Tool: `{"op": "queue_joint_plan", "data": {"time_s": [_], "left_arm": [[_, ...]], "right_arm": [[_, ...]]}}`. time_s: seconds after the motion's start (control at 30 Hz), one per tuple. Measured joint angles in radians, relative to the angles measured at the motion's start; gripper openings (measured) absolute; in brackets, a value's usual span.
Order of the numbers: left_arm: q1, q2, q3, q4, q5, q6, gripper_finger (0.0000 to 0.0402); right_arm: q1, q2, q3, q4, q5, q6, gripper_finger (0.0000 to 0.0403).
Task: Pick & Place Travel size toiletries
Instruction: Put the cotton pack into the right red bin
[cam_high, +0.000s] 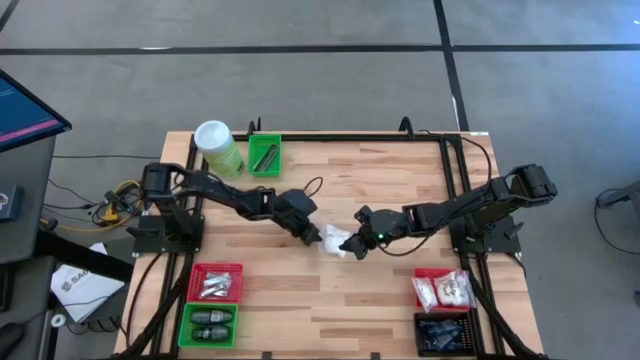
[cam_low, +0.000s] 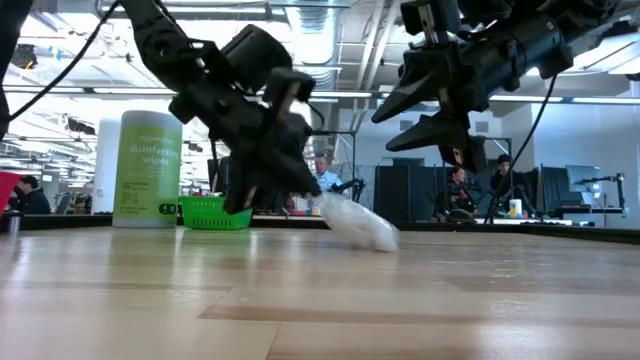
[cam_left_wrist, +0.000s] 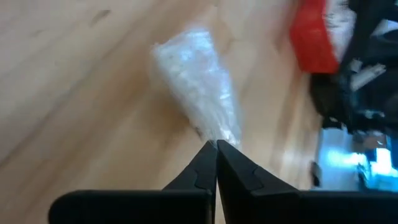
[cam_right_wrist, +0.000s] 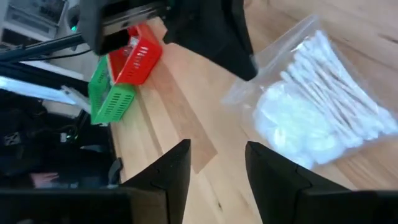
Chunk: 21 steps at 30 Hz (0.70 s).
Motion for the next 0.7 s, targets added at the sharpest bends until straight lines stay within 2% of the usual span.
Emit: {"op": "queue_joint_plan", "data": {"time_s": [0.5,0.7], "left_arm": [[0.004,-0.096,0.003,-0.009,0.285,0.105,0.0],[0.01,-0.15,0.003,-0.012,0.377,0.132,0.0]], "right_arm": [[-0.113,0.0,0.001,0.238,-0.209,-0.09,0.0142],[-0.163,0.0,0.002,0.271,-0.262,-0.12,0.0148]]}}
